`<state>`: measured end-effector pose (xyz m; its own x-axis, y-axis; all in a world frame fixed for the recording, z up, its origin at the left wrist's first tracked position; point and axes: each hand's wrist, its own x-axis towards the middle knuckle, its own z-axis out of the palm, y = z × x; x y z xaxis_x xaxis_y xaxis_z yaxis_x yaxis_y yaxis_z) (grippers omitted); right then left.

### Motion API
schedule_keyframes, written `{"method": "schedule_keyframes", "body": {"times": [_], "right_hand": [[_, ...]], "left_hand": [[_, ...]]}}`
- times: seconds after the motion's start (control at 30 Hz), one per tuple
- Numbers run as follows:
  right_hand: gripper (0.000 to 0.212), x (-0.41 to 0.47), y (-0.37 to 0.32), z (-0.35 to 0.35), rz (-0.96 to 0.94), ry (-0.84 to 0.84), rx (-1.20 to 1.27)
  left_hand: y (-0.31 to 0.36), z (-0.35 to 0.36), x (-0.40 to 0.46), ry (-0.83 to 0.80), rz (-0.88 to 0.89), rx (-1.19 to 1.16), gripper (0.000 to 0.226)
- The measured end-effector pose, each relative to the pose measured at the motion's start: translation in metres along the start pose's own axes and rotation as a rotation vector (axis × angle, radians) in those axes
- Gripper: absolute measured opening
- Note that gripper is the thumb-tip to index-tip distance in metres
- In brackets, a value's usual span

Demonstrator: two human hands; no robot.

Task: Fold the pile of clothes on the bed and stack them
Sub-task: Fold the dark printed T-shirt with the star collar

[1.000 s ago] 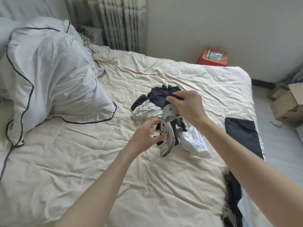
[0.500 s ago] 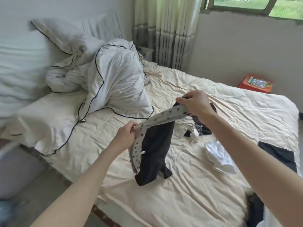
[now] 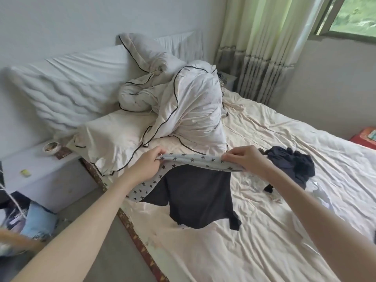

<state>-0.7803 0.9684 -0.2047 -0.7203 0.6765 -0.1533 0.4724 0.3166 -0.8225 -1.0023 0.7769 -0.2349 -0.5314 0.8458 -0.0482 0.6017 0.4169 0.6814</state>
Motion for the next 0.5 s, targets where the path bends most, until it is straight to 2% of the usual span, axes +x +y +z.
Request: {"method": "schedule_keyframes", "body": {"times": [0.1, 0.17, 0.3, 0.4, 0.5], "right_hand": [[0.005, 0.004, -0.001, 0.008, -0.052, -0.063, 0.028], [0.012, 0.01, 0.001, 0.012, -0.071, -0.063, 0.026], [0.015, 0.025, 0.008, 0.011, -0.132, 0.081, -0.059], [0.015, 0.038, 0.013, 0.003, -0.185, 0.175, -0.168], [0.014, 0.051, 0.015, -0.001, -0.242, 0.212, -0.244]], "left_hand": [[-0.013, -0.004, -0.003, -0.016, -0.017, -0.004, 0.031], [-0.015, -0.006, 0.0, -0.032, 0.0, 0.028, 0.03], [-0.014, -0.006, 0.005, -0.061, 0.135, 0.103, 0.016], [-0.016, -0.005, 0.011, -0.069, 0.248, 0.185, 0.018], [-0.024, -0.002, 0.021, -0.096, 0.245, 0.225, 0.007]]}}
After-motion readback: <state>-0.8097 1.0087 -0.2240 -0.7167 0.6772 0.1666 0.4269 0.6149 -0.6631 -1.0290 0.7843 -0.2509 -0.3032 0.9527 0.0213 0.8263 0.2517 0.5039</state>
